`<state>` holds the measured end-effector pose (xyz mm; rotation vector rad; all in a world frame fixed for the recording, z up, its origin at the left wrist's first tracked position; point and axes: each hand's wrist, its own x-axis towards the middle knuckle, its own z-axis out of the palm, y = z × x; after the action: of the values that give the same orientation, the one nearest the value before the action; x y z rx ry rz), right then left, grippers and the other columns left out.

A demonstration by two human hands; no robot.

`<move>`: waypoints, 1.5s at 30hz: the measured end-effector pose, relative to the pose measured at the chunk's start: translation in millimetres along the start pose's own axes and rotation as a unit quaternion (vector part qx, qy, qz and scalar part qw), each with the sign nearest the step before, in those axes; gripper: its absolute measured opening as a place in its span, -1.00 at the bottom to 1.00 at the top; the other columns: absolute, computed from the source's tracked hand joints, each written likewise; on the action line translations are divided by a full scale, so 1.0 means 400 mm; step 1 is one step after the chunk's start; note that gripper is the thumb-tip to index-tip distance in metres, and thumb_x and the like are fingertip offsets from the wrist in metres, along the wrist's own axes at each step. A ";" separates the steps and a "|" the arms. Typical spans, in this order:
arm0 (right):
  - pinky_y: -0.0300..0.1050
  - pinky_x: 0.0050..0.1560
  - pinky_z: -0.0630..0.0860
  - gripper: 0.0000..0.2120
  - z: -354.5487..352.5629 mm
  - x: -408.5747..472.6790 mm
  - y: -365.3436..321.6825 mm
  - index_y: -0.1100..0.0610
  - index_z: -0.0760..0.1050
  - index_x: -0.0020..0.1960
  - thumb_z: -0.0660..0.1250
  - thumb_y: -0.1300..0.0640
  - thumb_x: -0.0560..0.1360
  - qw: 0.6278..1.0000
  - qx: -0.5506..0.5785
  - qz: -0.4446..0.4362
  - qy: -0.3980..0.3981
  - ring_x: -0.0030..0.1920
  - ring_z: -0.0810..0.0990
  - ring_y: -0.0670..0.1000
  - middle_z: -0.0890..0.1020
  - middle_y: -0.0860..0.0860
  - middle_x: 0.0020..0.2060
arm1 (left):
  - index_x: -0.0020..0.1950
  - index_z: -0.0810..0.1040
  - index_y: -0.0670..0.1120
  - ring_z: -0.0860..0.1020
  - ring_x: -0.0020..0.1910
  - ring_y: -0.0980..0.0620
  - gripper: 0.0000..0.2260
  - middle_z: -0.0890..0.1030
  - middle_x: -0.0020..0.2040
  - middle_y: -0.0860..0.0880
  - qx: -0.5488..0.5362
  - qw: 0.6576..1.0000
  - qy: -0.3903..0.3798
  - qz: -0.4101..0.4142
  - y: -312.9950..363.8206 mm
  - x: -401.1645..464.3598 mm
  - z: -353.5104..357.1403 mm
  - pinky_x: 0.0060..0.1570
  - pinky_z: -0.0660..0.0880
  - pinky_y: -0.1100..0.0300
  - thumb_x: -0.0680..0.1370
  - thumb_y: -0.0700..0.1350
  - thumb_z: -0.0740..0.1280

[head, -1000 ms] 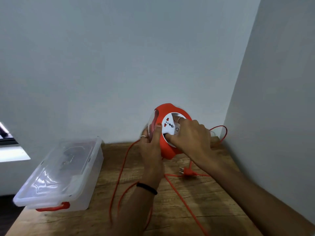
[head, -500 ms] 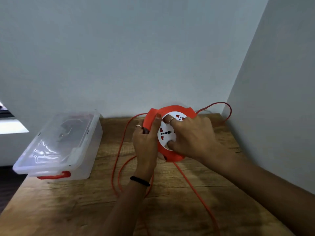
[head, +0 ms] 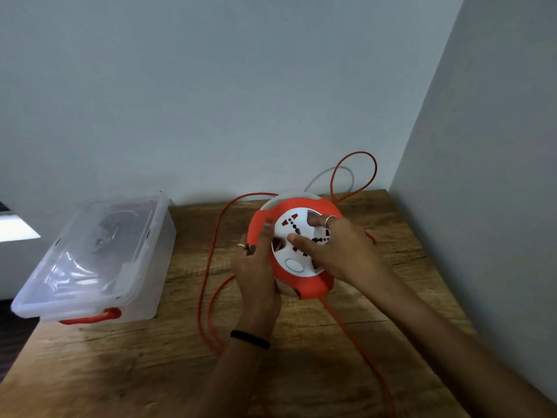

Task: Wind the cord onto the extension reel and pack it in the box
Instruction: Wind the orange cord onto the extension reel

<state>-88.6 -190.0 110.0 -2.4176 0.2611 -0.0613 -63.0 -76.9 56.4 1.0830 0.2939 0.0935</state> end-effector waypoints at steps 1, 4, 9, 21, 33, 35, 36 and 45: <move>-0.07 0.05 0.54 -0.51 -0.025 -0.007 0.003 -0.05 0.49 0.30 0.34 -0.23 0.44 0.998 -0.031 -0.048 0.017 0.07 0.61 0.03 0.64 0.01 0.14 | 0.07 0.60 -0.19 0.68 -0.13 -0.17 -0.75 0.70 -0.08 -0.18 -0.019 1.000 -0.007 -0.020 0.009 0.007 0.000 -0.22 0.63 0.01 0.48 -0.07 0.42; -0.05 -0.25 0.55 -0.79 -0.104 -0.019 0.018 -0.03 0.57 0.07 0.40 -0.04 0.46 0.947 -0.181 -0.224 0.144 -0.22 0.63 0.10 0.66 0.00 -0.24 | 0.18 0.58 -0.20 0.62 0.06 -0.30 -0.57 0.65 0.07 -0.27 -0.037 0.997 -0.049 -0.038 0.034 0.027 0.001 0.05 0.55 -0.25 0.40 -0.01 0.48; 0.06 -0.06 0.53 -0.48 -0.135 0.003 0.028 0.01 0.53 0.26 0.52 -0.03 0.32 0.846 -0.361 -0.384 0.085 0.04 0.58 0.17 0.58 0.13 0.15 | 0.13 0.61 -0.19 0.59 0.08 -0.35 -0.56 0.64 0.07 -0.30 -0.022 0.994 -0.097 -0.050 0.072 0.026 0.007 0.10 0.49 -0.33 0.35 0.03 0.51; -0.11 -0.48 0.42 -0.26 -0.091 0.019 0.005 -0.12 0.22 0.40 0.50 0.11 0.34 0.807 -0.435 -0.393 0.068 -0.42 0.58 0.16 0.59 0.26 0.00 | 0.06 0.62 -0.21 0.66 -0.04 -0.26 -0.58 0.68 -0.02 -0.24 0.020 0.993 -0.111 -0.015 0.104 0.026 0.017 0.02 0.56 -0.24 0.34 0.05 0.46; -0.29 -0.44 -0.11 -0.39 -0.077 0.056 -0.016 -0.07 0.52 0.29 0.38 -0.20 0.27 0.807 -0.420 -0.406 0.089 -0.52 0.50 0.06 0.61 0.06 -0.40 | -0.02 0.63 -0.23 0.68 -0.12 -0.17 -0.76 0.71 -0.12 -0.18 0.052 0.994 -0.089 0.040 0.099 0.030 0.035 -0.08 0.63 -0.11 0.44 -0.07 0.46; -0.24 -0.43 0.20 -0.36 -0.052 0.045 -0.016 -0.08 0.41 0.37 0.32 -0.27 0.34 0.866 -0.353 -0.335 0.117 -0.31 0.63 0.13 0.68 0.07 -0.21 | -0.09 0.65 -0.17 0.69 -0.18 -0.11 -0.84 0.71 -0.18 -0.12 0.042 0.995 -0.077 0.055 0.089 0.026 0.034 -0.14 0.63 -0.01 0.44 -0.08 0.46; -0.17 -0.35 0.32 -0.34 -0.038 0.037 -0.022 -0.08 0.38 0.39 0.31 -0.30 0.36 0.901 -0.308 -0.282 0.120 -0.17 0.65 0.15 0.69 0.05 -0.11 | -0.13 0.64 -0.15 0.68 -0.22 -0.06 -0.87 0.70 -0.23 -0.08 0.041 0.995 -0.067 0.066 0.082 0.023 0.036 -0.18 0.62 0.05 0.45 -0.09 0.46; -0.15 -0.26 0.58 -0.36 0.061 0.013 -0.016 0.14 0.54 0.18 0.47 -0.25 0.27 0.921 0.328 0.201 0.064 -0.17 0.68 0.08 0.69 0.06 -0.10 | -0.13 0.62 -0.03 0.63 -0.29 0.06 -0.94 0.66 -0.29 0.01 0.117 0.980 -0.053 0.152 0.005 -0.015 0.029 -0.30 0.58 0.19 0.44 -0.09 0.47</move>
<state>-79.5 -170.6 95.4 -1.6589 0.6769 -0.1030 -65.1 -87.3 64.3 1.3570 0.0400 0.2793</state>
